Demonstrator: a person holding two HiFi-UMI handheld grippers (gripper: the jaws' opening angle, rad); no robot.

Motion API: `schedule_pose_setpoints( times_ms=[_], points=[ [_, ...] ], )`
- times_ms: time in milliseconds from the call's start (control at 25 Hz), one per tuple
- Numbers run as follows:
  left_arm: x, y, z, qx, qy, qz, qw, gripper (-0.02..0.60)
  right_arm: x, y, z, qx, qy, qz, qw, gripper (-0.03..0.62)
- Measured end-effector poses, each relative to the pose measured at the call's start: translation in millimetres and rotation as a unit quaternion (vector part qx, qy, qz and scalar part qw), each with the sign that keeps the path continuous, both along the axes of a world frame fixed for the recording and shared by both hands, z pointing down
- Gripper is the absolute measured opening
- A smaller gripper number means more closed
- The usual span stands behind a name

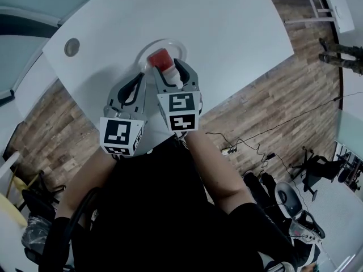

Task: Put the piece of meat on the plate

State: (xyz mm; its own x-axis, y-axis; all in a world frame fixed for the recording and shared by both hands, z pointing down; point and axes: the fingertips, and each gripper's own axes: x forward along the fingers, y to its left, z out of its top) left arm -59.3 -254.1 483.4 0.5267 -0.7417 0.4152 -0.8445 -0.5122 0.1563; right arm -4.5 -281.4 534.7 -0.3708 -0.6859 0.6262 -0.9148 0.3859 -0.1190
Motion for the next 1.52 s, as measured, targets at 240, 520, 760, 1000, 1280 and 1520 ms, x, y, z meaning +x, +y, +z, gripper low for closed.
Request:
schedule_pose_setpoints(
  times_ms=[240, 520, 760, 1000, 1280, 1520],
  points=[
    [-0.4, 6.4, -9.5, 0.011, 0.0, 0.0, 0.9999, 0.003, 2.0, 7.0, -13.4, 0.02, 0.004, 0.013, 1.0, 0.136],
    [3.4, 10.8, -22.1, 0.027, 0.004, 0.003, 0.9996, 0.003, 7.1, 14.8, -31.7, 0.05, 0.006, 0.035, 0.998, 0.005],
    [7.1, 15.0, -34.2, 0.04, 0.007, 0.01, 0.9991, 0.003, 3.5, 23.0, -52.4, 0.074, -0.004, 0.033, 0.997, 0.005],
    [9.7, 19.7, -50.7, 0.058, 0.008, 0.015, 0.9982, 0.003, 2.3, 32.3, -77.6, 0.097, -0.011, 0.032, 0.995, 0.005],
    [5.2, 24.0, -69.1, 0.08, 0.008, 0.017, 0.9966, 0.003, 3.0, 43.8, -101.7, 0.124, -0.019, 0.038, 0.991, 0.004],
    [-0.7, 27.1, -89.9, 0.103, 0.011, 0.015, 0.9945, 0.003, 3.1, 51.2, -124.6, 0.153, -0.029, 0.04, 0.987, 0.005]
  ],
)
